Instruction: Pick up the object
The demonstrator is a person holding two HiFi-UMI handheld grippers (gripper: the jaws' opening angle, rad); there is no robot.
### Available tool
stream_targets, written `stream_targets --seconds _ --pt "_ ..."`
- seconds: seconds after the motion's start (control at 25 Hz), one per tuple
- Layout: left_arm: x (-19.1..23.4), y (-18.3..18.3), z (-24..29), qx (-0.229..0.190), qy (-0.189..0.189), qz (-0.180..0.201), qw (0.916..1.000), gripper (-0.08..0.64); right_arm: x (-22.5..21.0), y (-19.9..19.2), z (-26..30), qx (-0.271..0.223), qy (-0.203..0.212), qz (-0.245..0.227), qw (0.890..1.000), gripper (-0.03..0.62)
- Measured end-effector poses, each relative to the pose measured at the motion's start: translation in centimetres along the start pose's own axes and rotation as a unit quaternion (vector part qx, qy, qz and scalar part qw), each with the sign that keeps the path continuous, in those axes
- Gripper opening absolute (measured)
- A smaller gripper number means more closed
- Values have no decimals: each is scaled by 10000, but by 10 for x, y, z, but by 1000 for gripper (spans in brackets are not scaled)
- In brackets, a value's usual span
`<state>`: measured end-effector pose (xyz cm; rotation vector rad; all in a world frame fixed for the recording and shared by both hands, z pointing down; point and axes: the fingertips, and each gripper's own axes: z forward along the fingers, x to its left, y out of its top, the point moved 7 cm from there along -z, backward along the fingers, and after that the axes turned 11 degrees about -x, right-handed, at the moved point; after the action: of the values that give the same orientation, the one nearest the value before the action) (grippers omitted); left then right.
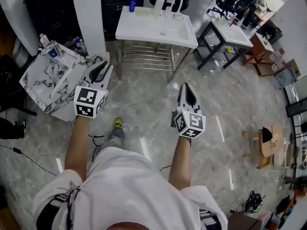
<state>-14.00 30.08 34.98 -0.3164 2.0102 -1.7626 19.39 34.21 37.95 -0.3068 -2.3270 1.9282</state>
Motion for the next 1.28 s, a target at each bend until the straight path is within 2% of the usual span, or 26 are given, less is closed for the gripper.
stream_targets --seconds 0.44,0.84,1.04,1.28 --pt "106 -37 137 225 -269 -113 9993 66 0 -32 168 205 -168 -16 9996 8" --pt "196 -70 229 208 -350 -372 9985 66 16 -55 298 326 -189 -200 9991 8" --pt "218 -87 266 193 -497 -558 9970 66 22 -61 340 414 -166 -524 9976 8" --pt "232 -100 299 220 -588 -631 9960 66 15 -72 370 377 -276 -464 9978 8"
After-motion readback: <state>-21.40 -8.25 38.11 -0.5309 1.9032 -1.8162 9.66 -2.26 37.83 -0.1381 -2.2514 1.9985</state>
